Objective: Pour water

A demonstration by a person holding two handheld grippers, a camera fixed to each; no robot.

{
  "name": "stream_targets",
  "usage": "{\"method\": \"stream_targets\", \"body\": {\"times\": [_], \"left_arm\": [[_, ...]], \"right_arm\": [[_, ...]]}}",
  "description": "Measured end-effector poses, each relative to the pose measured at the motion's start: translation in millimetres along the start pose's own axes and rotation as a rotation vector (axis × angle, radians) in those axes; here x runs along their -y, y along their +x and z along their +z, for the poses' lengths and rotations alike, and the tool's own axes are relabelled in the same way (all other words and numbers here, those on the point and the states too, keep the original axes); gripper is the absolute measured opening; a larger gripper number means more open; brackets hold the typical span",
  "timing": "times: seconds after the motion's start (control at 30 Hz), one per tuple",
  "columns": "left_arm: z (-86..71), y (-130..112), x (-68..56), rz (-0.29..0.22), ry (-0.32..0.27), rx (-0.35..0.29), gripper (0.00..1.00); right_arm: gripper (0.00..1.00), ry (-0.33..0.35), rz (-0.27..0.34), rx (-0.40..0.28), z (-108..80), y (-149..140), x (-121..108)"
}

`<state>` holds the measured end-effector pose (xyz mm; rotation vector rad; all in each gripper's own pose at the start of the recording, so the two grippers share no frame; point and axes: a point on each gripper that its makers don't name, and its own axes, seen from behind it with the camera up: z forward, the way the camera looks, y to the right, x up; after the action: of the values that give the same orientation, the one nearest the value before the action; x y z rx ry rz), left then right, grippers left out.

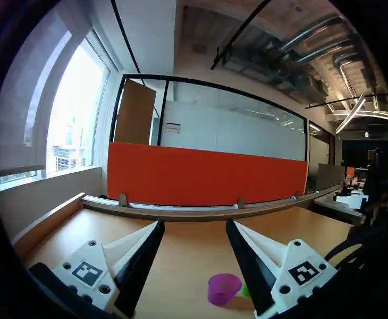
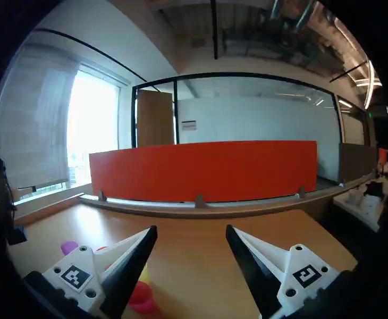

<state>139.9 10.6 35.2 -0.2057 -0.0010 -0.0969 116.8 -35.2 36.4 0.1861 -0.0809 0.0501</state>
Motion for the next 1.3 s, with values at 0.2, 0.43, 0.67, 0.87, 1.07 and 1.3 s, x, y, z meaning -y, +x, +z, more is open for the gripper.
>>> {"method": "stream_targets", "body": {"times": [0.2, 0.43, 0.67, 0.87, 1.07, 1.3], "left_arm": [[9.3, 27.1, 1.0, 0.048, -0.009, -0.014, 0.85], [16.1, 43.1, -7.5, 0.079, -0.045, -0.010, 0.85], [18.0, 45.6, -14.3, 0.071, -0.083, -0.009, 0.85], [18.2, 47.6, -18.9, 0.087, -0.110, -0.007, 0.85], [16.1, 51.2, -36.8, 0.111, -0.192, -0.011, 0.85], [13.0, 43.1, -65.3, 0.103, -0.321, 0.004, 0.85]], "right_arm": [[1.00, 0.039, -0.010, 0.004, 4.9, 20.8, 7.8], [1.00, 0.087, -0.002, 0.001, 7.5, 39.5, 16.6], [1.00, 0.125, -0.023, 0.004, 8.6, 38.8, 24.7], [1.00, 0.192, -0.036, 0.017, 7.3, 33.1, 39.9], [1.00, 0.287, -0.025, 0.022, 4.8, 31.3, 59.0], [1.00, 0.422, -0.061, 0.027, -2.6, 33.2, 88.9]]}}
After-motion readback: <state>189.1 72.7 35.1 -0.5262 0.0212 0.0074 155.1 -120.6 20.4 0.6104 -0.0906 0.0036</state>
